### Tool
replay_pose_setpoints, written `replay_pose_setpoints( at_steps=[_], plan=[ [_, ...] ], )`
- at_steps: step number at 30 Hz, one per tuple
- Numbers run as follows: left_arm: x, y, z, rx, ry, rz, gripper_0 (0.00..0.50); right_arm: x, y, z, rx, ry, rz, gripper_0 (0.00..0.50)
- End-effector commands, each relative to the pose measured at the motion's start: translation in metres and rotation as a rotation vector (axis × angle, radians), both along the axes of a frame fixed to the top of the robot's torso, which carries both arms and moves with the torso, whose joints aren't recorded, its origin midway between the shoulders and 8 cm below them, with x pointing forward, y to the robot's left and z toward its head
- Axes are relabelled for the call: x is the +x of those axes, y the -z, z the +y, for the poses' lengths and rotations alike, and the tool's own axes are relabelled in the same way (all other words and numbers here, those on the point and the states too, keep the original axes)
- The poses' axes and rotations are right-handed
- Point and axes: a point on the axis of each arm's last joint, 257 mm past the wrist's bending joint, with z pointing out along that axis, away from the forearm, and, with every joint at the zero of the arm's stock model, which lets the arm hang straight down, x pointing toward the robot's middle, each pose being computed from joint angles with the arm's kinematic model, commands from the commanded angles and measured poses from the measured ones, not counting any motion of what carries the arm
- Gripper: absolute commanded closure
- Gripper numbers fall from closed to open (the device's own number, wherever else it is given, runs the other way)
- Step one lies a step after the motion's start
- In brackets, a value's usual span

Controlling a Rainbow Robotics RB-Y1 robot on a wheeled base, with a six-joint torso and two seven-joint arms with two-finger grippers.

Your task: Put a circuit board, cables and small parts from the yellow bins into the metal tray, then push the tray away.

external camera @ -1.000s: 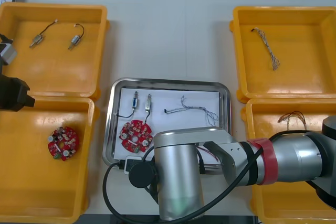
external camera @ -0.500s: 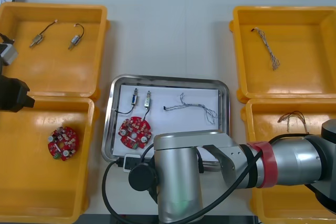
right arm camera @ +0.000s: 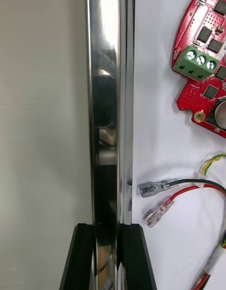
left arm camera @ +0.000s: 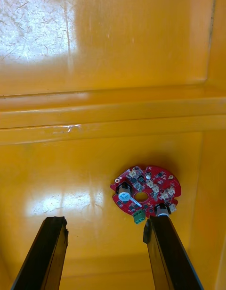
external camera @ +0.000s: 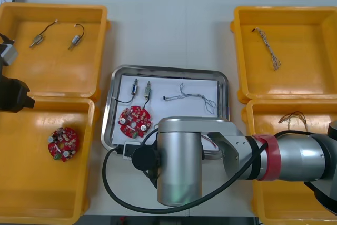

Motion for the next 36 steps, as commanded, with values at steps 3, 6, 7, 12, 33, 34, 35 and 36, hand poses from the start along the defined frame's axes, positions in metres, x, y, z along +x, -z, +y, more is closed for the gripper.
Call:
replay_pose_setpoints(
  at_steps=[3,6,7,12,33,34,35,36],
  plan=[
    [-0.002,-0.016,0.017,0.095,0.067,-0.024,0.0,0.031,-0.023,0.0,0.026,0.006,-0.048,0.5],
    [-0.002,-0.016,0.017,0.095,0.067,-0.024,0.0,0.047,-0.03,0.0,0.017,-0.012,-0.071,0.5],
    [-0.002,-0.016,0.017,0.095,0.067,-0.024,0.0,0.052,-0.033,0.0,0.016,-0.016,-0.076,0.5],
    [-0.002,-0.016,0.017,0.095,0.067,-0.024,0.0,0.071,-0.041,0.001,0.001,-0.029,-0.103,0.5],
    [-0.002,-0.016,0.017,0.095,0.067,-0.024,0.0,0.142,-0.08,0.006,0.008,-0.063,-0.213,0.5],
    [-0.002,-0.016,0.017,0.095,0.067,-0.024,0.0,0.145,-0.082,0.006,0.009,-0.063,-0.221,0.5],
    [-0.002,-0.016,0.017,0.095,0.067,-0.024,0.0,0.147,-0.083,0.006,0.01,-0.063,-0.226,0.5],
    [-0.002,-0.016,0.017,0.095,0.067,-0.024,0.0,0.151,-0.086,0.006,0.012,-0.064,-0.237,0.5]
  ],
)
